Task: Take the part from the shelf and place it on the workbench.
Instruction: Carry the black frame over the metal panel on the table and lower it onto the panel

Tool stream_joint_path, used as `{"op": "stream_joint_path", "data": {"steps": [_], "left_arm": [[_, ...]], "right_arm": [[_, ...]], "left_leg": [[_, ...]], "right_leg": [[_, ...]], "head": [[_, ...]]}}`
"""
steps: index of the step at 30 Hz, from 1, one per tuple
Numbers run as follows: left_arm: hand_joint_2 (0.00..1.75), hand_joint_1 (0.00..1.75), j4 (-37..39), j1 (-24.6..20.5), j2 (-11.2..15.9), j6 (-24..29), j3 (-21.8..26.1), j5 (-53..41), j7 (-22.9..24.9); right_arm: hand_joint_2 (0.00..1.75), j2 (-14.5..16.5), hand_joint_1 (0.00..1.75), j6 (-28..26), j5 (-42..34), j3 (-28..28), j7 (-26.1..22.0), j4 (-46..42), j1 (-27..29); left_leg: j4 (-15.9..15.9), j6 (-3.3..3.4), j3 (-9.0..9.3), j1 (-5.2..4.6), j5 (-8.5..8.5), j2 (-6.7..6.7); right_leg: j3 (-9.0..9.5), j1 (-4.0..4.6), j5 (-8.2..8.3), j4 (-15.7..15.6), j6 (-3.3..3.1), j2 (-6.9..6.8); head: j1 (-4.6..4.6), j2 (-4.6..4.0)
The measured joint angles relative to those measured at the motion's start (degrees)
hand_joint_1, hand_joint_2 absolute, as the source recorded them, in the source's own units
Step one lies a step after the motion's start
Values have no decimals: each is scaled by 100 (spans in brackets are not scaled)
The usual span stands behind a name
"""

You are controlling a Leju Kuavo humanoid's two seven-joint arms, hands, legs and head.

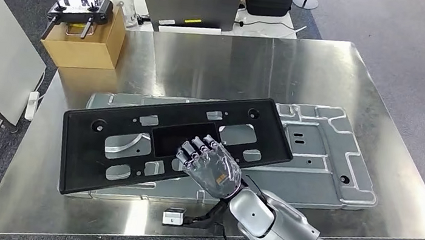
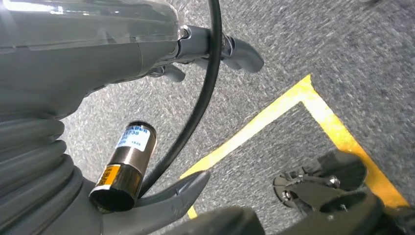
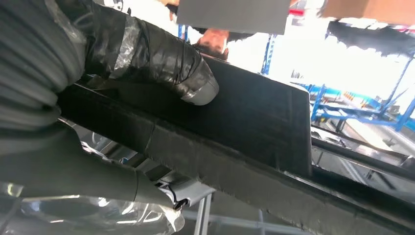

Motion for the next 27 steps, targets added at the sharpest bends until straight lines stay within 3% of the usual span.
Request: {"op": "stream_joint_path", "data": {"steps": [2, 4, 5, 6, 8, 10, 13, 15, 21, 25, 27], "left_arm": [[175, 0, 0, -5, 2, 1, 0, -1, -1], [175, 0, 0, -4, 2, 1, 0, -1, 1], [175, 0, 0, 5, 2, 1, 0, -1, 3], [175, 0, 0, 16, 2, 3, 0, -1, 5], [175, 0, 0, 35, 6, 10, 0, -1, 8], [175, 0, 0, 32, 10, 16, 1, -3, 8], [175, 0, 0, 24, 4, -25, 2, -25, -8], [175, 0, 0, 45, 2, -82, 2, -77, -66], [175, 0, 0, 55, 15, -122, 2, -155, -162], [175, 0, 0, 60, 27, -92, 2, -151, -161], [175, 0, 0, 63, 36, -79, 2, -151, -160]], "right_arm": [[175, 11, 175, 0, 0, -20, 0, -4, -3], [175, 19, 175, 1, 0, -29, -2, -3, 5], [175, 19, 175, 1, 0, -29, -3, -2, 14], [175, 19, 175, 1, 0, -30, -4, -2, 21], [175, 20, 175, 0, 0, -35, -7, -2, 28], [175, 25, 175, 1, 0, -46, -16, -3, 27], [175, 32, 175, 0, 0, -68, -60, -14, 31], [175, 33, 175, 0, 0, -96, -123, -17, 52], [175, 92, 175, 0, 0, -363, -487, -25, 233], [175, 210, 175, 0, -31, -704, -828, -36, 489], [175, 264, 175, 0, -62, -903, -958, -38, 608]], "left_leg": [[599, -62, -297, 23, -263, 8], [1354, -103, -784, 49, -485, 11], [1526, -114, -946, 58, -450, 11], [1469, -117, -996, 63, -285, 12], [783, -97, -803, 65, 263, 17], [135, -49, -546, 37, 572, 22], [-87, -8, -457, 29, 573, 11], [-91, -3, -459, 21, 564, 2], [-88, 62, -453, 5, 522, -4], [-80, 80, -450, -4, 512, -5], [-79, 82, -447, -5, 511, -6]], "right_leg": [[78, -22, -48, -26, -52, -11], [125, -23, -106, -22, -67, -14], [159, -23, -140, -18, -63, -9], [204, -25, -178, -13, -56, -3], [313, -28, -267, -5, -27, 6], [370, -9, -341, 10, 24, 8], [365, 25, -375, 24, 26, 6], [378, 25, -377, 1, 0, -1], [420, 18, -382, -64, 21, -12], [431, 7, -392, -75, 110, -14], [433, 6, -393, -75, 121, -14]], "head": [[-10, 0], [-14, 0], [-15, 0], [-15, 0], [-14, 0], [-13, 0], [-11, 0], [-11, 0], [-11, 0], [-12, 0], [-12, 0]]}}
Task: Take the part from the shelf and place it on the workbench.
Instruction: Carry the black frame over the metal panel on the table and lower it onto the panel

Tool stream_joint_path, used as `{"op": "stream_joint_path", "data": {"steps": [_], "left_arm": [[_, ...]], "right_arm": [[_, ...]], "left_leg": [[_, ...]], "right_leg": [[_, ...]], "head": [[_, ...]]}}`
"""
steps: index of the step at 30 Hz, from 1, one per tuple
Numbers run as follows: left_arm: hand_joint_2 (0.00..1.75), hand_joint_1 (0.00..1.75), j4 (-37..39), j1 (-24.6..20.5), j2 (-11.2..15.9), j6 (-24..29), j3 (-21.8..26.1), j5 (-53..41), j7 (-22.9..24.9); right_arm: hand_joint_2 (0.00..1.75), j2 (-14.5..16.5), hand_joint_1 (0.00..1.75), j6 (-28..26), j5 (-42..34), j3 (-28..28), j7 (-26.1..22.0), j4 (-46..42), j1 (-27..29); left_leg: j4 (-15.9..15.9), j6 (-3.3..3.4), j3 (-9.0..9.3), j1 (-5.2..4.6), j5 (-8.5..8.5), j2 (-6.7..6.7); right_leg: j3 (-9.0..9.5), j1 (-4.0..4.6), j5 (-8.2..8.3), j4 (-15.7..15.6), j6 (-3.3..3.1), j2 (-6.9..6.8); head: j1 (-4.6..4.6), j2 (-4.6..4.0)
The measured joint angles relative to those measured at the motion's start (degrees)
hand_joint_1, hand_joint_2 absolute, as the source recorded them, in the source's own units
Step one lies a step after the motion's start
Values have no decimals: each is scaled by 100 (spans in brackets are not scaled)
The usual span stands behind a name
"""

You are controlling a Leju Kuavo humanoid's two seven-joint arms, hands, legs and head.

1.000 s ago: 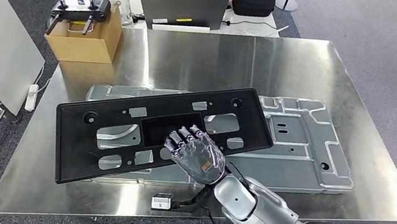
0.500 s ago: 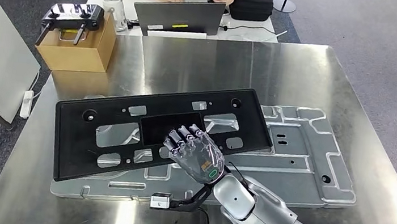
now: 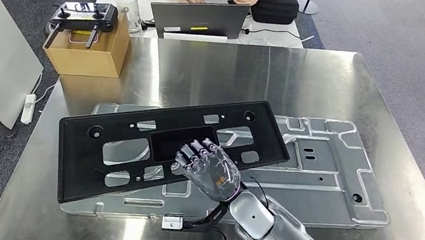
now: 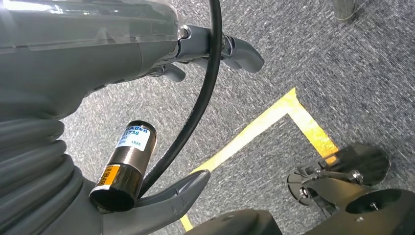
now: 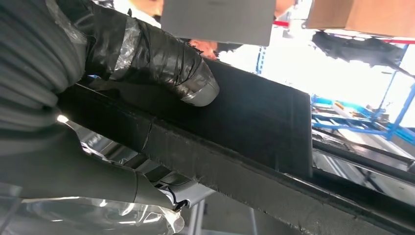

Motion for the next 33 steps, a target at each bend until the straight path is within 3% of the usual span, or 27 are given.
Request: {"op": "stream_joint_path", "data": {"steps": [15, 19, 33], "left_arm": [[175, 0, 0, 42, 14, 48, 44, -11, -57], [175, 0, 0, 73, 36, 51, 63, -33, -74], [175, 0, 0, 127, 98, 45, 151, -13, -195]], "right_arm": [[175, 364, 175, 0, -194, -969, -672, 6, 770], [0, 406, 0, 0, -182, -1212, -706, 15, 947], [0, 487, 0, 0, -156, -1501, -780, -63, 1079]], "left_leg": [[-10, -2, 12, 3, -1, 2], [-10, -2, 12, 4, -1, 2], [-10, -2, 18, 9, -1, 4]], "right_leg": [[1, 15, -5, 2, -1, 0], [2, 15, -7, 2, 3, 1], [8, 11, -7, 2, 4, 1]], "head": [[0, 0], [0, 0], [0, 0]]}}
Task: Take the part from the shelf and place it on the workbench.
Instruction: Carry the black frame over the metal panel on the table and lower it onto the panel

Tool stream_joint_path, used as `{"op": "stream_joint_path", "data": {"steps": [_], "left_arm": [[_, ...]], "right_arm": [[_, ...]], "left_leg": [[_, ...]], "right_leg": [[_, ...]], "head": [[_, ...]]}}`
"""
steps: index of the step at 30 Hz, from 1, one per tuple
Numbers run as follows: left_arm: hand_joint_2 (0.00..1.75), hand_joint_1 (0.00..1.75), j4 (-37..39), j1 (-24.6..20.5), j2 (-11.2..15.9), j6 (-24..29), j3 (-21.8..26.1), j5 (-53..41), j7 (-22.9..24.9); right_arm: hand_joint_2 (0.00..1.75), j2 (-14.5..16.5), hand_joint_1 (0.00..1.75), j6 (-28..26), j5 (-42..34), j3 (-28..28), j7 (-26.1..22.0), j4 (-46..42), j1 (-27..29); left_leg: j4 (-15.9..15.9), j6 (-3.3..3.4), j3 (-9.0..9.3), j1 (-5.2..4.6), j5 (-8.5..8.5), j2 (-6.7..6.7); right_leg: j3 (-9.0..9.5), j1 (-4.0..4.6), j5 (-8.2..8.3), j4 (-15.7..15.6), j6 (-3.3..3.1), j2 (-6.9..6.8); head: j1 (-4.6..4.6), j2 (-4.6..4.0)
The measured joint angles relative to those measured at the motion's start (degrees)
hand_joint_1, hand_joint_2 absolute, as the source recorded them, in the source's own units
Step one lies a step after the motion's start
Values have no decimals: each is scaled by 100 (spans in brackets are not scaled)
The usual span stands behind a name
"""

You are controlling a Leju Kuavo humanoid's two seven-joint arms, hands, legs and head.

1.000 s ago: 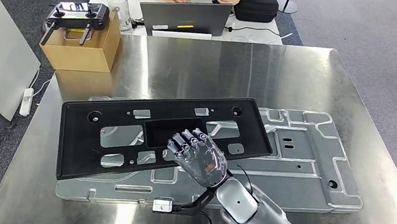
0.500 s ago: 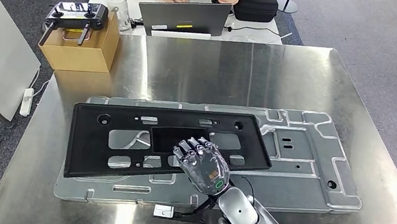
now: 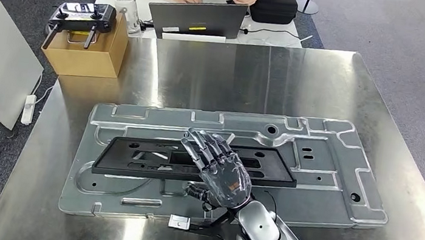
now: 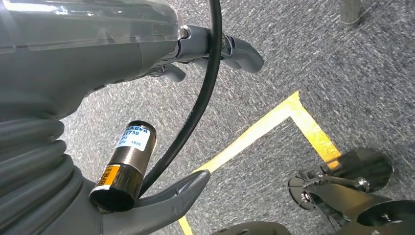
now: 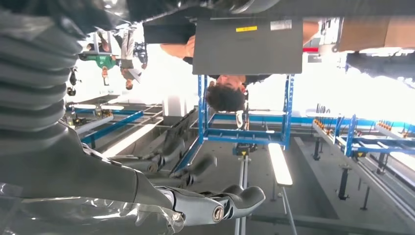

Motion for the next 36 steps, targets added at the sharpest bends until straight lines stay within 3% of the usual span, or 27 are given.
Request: {"op": "stream_joint_path", "data": {"steps": [3, 7, 27, 34, 36], "left_arm": [[175, 0, 0, 12, 9, -2, 19, 4, -3], [0, 0, 0, 39, 20, -48, 33, 30, -8], [0, 0, 0, 72, 27, -131, 70, -25, -150], [0, 0, 0, 76, 11, -105, 69, -48, -142], [0, 0, 0, 73, -7, -105, 69, -64, -142]], "right_arm": [[0, 6, 0, 0, 10, -15, 0, -32, 6], [0, 15, 0, 0, 26, -38, 0, -51, 14], [0, 24, 0, 0, 34, -93, -59, -168, 8], [0, 31, 0, 0, 35, -94, -62, -185, -9], [0, 31, 0, -1, 34, -96, -66, -197, -27]], "left_leg": [[0, 0, 1, 0, 0, 0], [0, 0, 1, 0, 0, 0], [19, 20, 2, -27, -21, -1], [-9, 133, 32, -29, -12, 5], [-72, 183, 62, 3, 31, 20]], "right_leg": [[0, 0, 0, 0, 0, 0], [1, 0, 0, 0, 0, 0], [11, -35, -3, -5, 16, 0], [34, -57, -46, 13, 121, 1], [-94, -51, -286, 335, 135, 1]], "head": [[0, 0], [0, 0], [0, 0], [1, 0], [5, 0]]}}
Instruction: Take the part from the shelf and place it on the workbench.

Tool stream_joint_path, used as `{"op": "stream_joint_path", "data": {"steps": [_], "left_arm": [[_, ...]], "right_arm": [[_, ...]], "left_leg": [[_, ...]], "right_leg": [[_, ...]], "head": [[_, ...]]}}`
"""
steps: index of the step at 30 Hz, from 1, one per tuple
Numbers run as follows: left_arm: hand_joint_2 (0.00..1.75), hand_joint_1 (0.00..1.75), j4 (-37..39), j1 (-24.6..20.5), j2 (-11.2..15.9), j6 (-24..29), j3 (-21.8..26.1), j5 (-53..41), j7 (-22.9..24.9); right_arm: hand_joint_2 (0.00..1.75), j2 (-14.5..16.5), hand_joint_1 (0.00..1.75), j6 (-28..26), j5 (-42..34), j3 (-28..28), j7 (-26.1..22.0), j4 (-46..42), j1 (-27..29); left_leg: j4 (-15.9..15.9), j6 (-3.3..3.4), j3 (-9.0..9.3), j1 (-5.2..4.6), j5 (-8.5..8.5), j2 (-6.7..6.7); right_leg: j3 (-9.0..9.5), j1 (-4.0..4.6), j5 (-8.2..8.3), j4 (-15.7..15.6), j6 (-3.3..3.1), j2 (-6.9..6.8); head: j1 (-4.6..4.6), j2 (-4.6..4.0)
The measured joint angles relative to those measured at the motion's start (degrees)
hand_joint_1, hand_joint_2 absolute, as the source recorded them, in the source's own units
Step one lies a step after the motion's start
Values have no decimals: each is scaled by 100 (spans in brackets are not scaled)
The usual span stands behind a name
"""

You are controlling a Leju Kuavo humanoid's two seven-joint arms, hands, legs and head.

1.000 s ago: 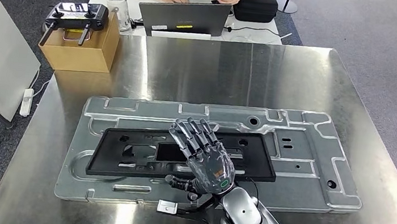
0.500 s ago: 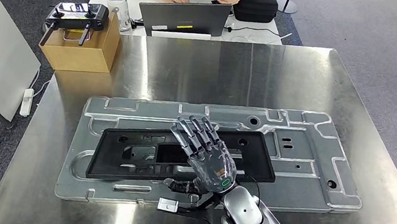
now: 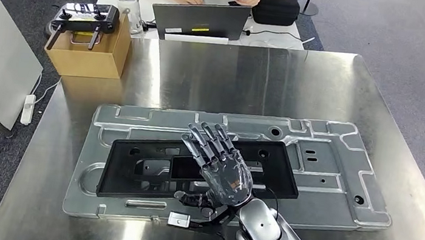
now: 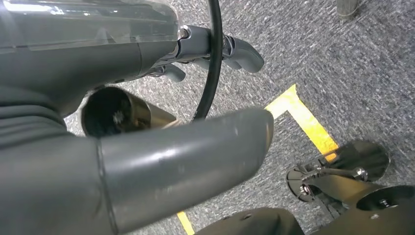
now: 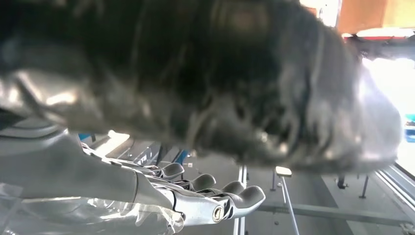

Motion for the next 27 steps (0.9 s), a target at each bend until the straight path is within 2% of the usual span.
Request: {"op": "stream_joint_path", "data": {"steps": [2, 3, 4, 5, 6, 7, 9, 11, 13, 14, 15, 17, 18, 19, 20, 21, 23, 24, 25, 27], "left_arm": [[0, 0, 0, -2, -5, 0, 1, -14, 2], [0, 0, 0, -2, -4, 0, 1, -19, 5], [0, 0, 0, -2, -4, 0, 0, -24, 8], [0, 0, 0, -2, -5, -1, 0, -30, 11], [0, 0, 0, -2, -9, -1, -1, -37, 14], [0, 0, 0, -3, -14, -2, -2, -45, 17], [0, 0, 0, -6, -21, -2, -2, -55, 33], [0, 0, 0, -7, -23, -3, -2, -52, 56], [0, 0, 2, -3, -18, -3, -1, -39, 68], [0, 0, 2, -1, -15, -3, 0, -33, 70], [0, 0, 3, 1, -12, -4, 1, -28, 69], [0, 0, 2, 1, -11, -8, 1, -25, 66], [0, 0, 3, 1, -11, -10, 1, -23, 65], [0, 0, 3, 1, -11, -12, 1, -22, 65], [0, 0, 3, 1, -10, -13, 1, -20, 66], [0, 0, 3, 2, -8, -14, 1, -19, 66], [0, 0, 2, -8, -1, -15, 1, -16, 68], [0, 0, 2, -12, 2, -15, 1, -15, 69], [0, 0, 2, -15, 3, -15, 2, -14, 71], [0, 0, 2, -13, 3, -15, 4, -12, 74]], "right_arm": [[0, 0, 0, 0, -2, -1, -12, 8, -14], [0, -1, 0, 1, -3, -1, -19, 18, -14], [0, -1, 0, 1, -4, -1, -26, 29, -12], [0, -1, 0, 1, -5, -1, -31, 38, -14], [0, -1, 0, 1, -9, -1, -33, 43, -20], [0, -1, 0, 0, -16, -1, -35, 45, -33], [0, -1, 0, -1, -39, -1, -38, 46, -64], [0, -1, 0, -1, -61, -1, -46, 53, -91], [0, -1, 0, -2, -74, -2, -59, 63, -109], [0, 0, 0, -2, -78, -2, -66, 66, -116], [0, 1, 0, -2, -81, -3, -74, 68, -123], [0, 3, 0, -2, -86, -3, -87, 74, -131], [0, 4, 0, -2, -90, -3, -94, 80, -131], [0, 4, 0, -2, -95, -2, -99, 89, -129], [0, 4, 0, -2, -99, -2, -102, 97, -128], [0, 4, 0, -2, -103, -1, -104, 103, -128], [0, 7, 0, -2, -106, -2, -104, 108, -132], [0, 9, 0, -2, -107, -2, -105, 109, -134], [0, 14, 0, -2, -106, -2, -108, 109, -136], [0, 22, 0, -2, -101, -1, -112, 110, -139]], "left_leg": [[-7, 19, -3, -6, 8, 11], [-2, 20, -9, -9, 7, 12], [7, 20, -14, -11, 7, 12], [21, 17, -21, -10, 5, 11], [43, 10, -27, -8, 1, 9], [71, -4, -37, -5, -6, 6], [118, -62, -63, -12, -11, -5], [131, -141, -87, -19, 16, -12], [149, -221, -124, -16, 23, -16], [223, -258, -168, -11, -62, -15], [404, -293, -244, -2, -233, -13], [1063, -352, -472, 27, -729, -6], [1417, -377, -573, 40, -923, -5], [1644, -394, -607, 48, -1017, -5], [1661, -404, -533, 53, -998, -4], [1454, -405, -348, 56, -888, -4], [629, -378, 217, 53, -643, -6], [320, -349, 410, 40, -558, -12], [120, -319, 515, 25, -524, -17], [78, -254, 486, -1, -481, -23]], "right_leg": [[-339, -7, -389, 737, 2, -2], [-505, -9, -508, 1085, 7, -2], [-598, -12, -515, 1273, 10, -3], [-583, -15, -402, 1233, 10, -4], [-454, -20, -202, 964, 4, -7], [-260, -26, -8, 560, -6, -8], [32, -5, 244, -29, -46, -1], [65, 27, 279, -147, -102, 12], [25, 9, 320, -201, -181, 8], [-6, -2, 363, -218, -226, 1], [-43, -17, 409, -236, -267, -8], [-139, -13, 486, -237, -308, -23], [-194, -8, 520, -230, -311, -30], [-246, -4, 551, -220, -309, -36], [-296, -3, 581, -207, -302, -40], [-338, -4, 608, -195, -292, -42], [-402, -2, 656, -165, -253, -41], [-418, 1, 680, -158, -223, -41], [-427, 5, 707, -153, -186, -41], [-432, 8, 770, -169, -110, -37]], "head": [[2, 0], [1, 0], [1, 0], [1, 0], [1, 0], [2, 0], [2, 0], [0, 0], [0, 0], [-2, 0], [-3, 0], [-7, 0], [-7, 0], [-7, 0], [-7, 0], [-7, 0], [-7, 0], [-5, 0], [-5, 0], [-3, 0]]}}
